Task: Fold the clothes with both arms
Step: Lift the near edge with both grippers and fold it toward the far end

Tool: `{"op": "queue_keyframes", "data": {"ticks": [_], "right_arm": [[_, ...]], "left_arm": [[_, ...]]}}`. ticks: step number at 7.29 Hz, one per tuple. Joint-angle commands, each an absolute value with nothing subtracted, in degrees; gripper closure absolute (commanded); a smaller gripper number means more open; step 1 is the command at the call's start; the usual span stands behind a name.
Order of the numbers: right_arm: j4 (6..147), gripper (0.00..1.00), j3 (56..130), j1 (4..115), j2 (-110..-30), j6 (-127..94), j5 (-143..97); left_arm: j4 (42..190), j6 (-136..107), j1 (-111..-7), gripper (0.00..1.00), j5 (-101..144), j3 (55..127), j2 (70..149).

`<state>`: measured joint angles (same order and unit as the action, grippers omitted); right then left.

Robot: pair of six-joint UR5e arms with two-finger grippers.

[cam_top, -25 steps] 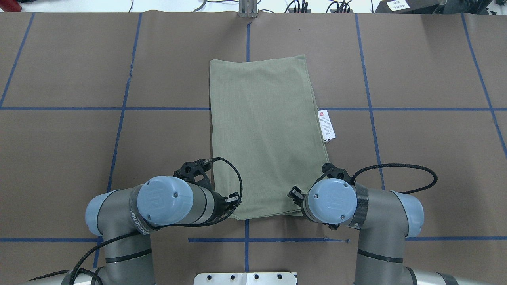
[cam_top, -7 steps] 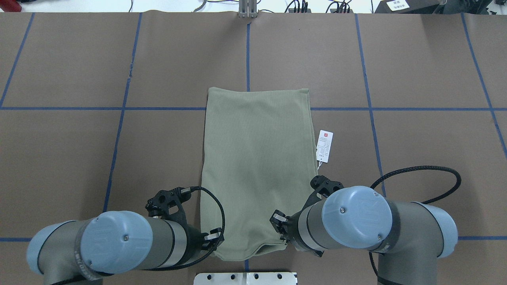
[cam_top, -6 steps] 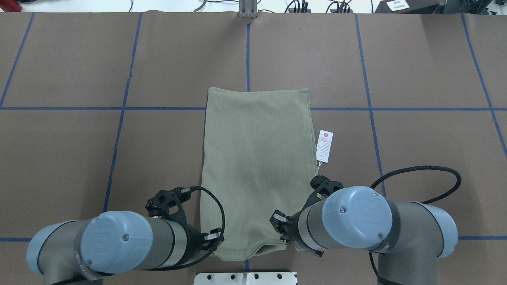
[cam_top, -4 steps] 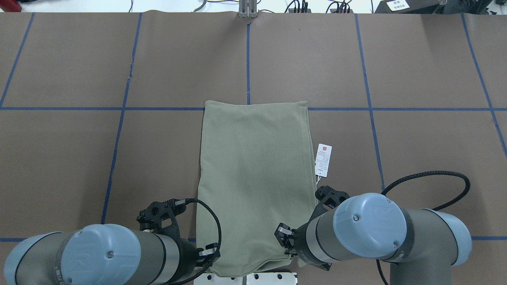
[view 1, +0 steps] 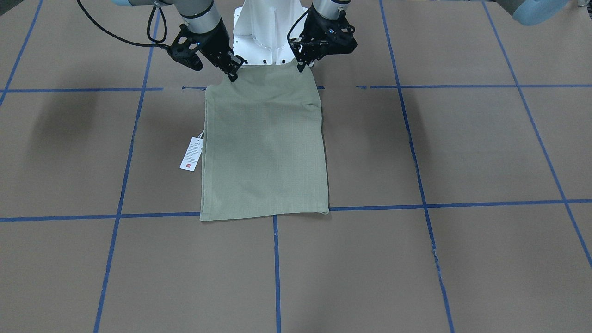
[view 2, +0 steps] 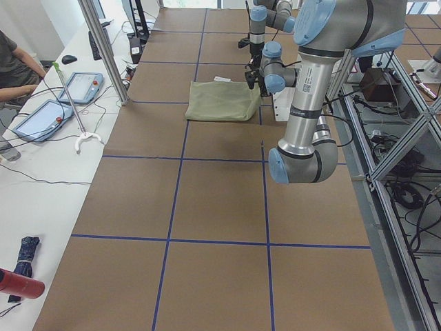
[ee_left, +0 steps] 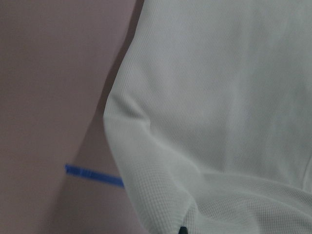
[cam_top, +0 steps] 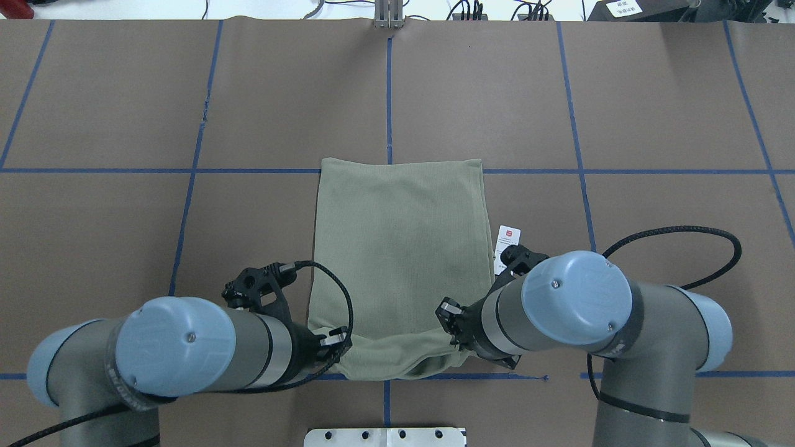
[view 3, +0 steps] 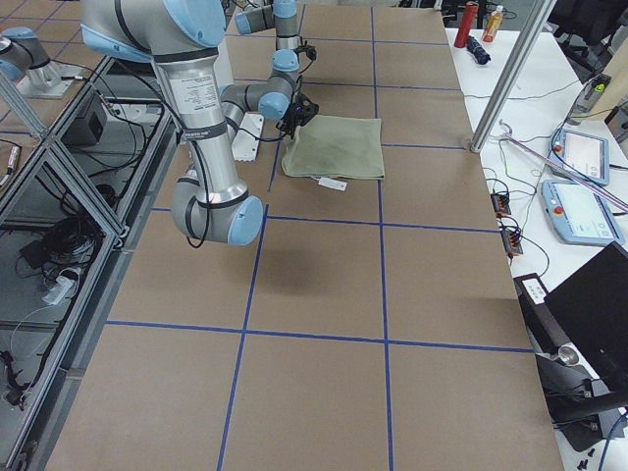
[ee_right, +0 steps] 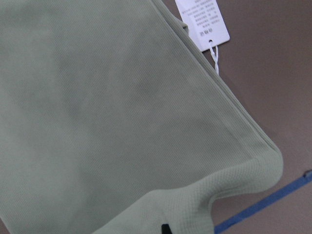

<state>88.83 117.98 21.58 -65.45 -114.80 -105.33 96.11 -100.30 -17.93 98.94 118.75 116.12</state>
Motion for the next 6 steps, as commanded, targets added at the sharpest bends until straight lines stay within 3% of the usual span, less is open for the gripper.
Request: {"op": "queue_keyframes", "data": {"ticks": [1,3,6], "right_arm": [[88.86,1.00,111.39,26.44,-60.67,-113.56,-105.21],[88.60,1.00,104.44,30.04,-56.79,-113.12,-105.29],[80.70,1.00,91.82,34.53,-51.72,-112.33,-105.64]], "left_arm": [[97.20,-97.40,-23.45,1.00,98.96,113.06,118.99],[101.76,-97.12,-26.53,1.00,98.96,107.69,119.79],[103.69,-97.12,-31.88,1.00,98.96,96.38,127.59]]}}
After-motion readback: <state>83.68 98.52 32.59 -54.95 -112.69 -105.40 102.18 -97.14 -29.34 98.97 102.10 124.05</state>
